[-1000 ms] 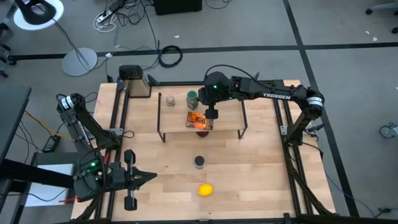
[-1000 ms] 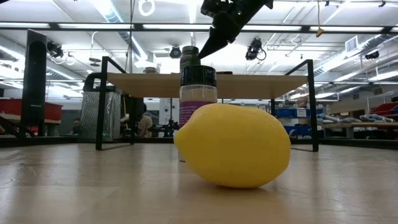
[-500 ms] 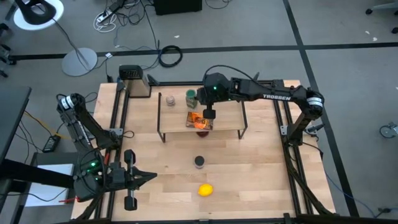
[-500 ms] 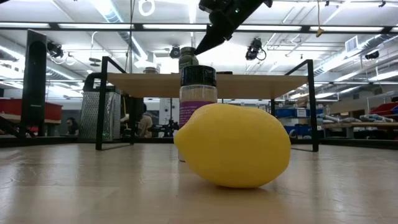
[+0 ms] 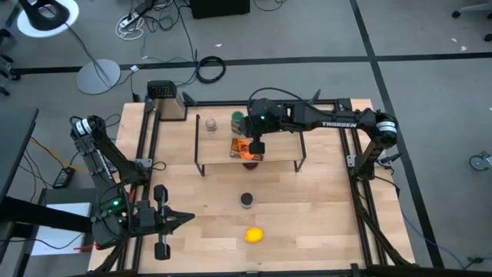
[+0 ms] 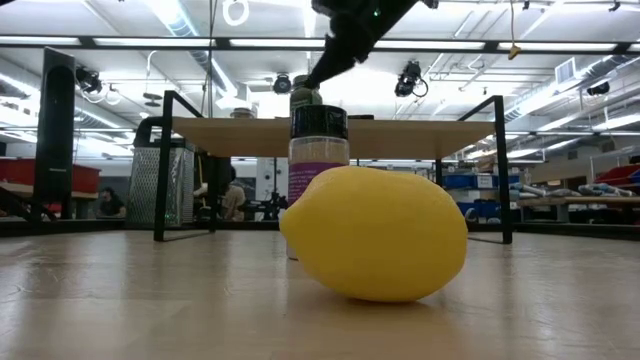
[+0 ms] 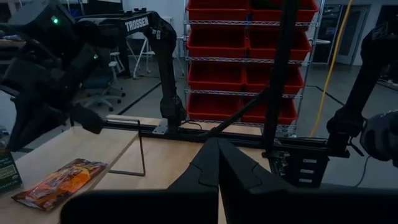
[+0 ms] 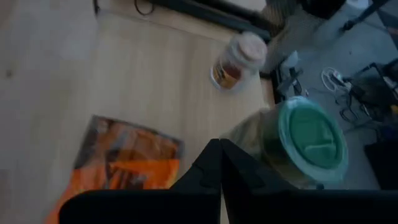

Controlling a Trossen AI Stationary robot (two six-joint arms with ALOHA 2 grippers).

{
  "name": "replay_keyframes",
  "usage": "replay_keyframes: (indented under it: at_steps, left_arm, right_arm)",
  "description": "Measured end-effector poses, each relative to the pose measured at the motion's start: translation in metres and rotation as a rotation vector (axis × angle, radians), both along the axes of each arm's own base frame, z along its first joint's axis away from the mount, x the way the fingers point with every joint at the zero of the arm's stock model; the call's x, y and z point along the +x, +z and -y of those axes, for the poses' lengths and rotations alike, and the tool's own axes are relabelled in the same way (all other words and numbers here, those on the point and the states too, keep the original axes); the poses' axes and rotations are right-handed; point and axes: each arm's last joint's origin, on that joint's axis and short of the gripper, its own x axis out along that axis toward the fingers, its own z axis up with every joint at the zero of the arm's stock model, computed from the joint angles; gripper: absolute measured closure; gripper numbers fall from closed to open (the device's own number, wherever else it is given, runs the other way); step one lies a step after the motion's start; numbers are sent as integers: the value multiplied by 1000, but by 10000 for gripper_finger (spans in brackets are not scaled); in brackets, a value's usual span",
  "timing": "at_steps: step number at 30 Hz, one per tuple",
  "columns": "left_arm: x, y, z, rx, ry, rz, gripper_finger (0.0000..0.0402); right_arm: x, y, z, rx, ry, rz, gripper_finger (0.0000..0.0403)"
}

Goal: Shelf spices
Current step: Put the green seasoning bottle on the shelf

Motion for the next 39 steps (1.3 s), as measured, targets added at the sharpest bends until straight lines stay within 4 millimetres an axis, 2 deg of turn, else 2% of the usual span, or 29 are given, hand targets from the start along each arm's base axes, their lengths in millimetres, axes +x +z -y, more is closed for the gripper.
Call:
replay_keyframes:
  at_steps: [6,14,39]
  left_arm:
    - [1,0,-1,0,5,0,398]
    - [1,0,-1,3,2,-1,398]
    - [1,0,-1,1,1,0,398]
  right_arm:
    - [16,-17,0,-13,11,-3,403]
    - [21,-35,2,-37,-29,-80,403]
    - [18,-35,5,-115,-126,-120,403]
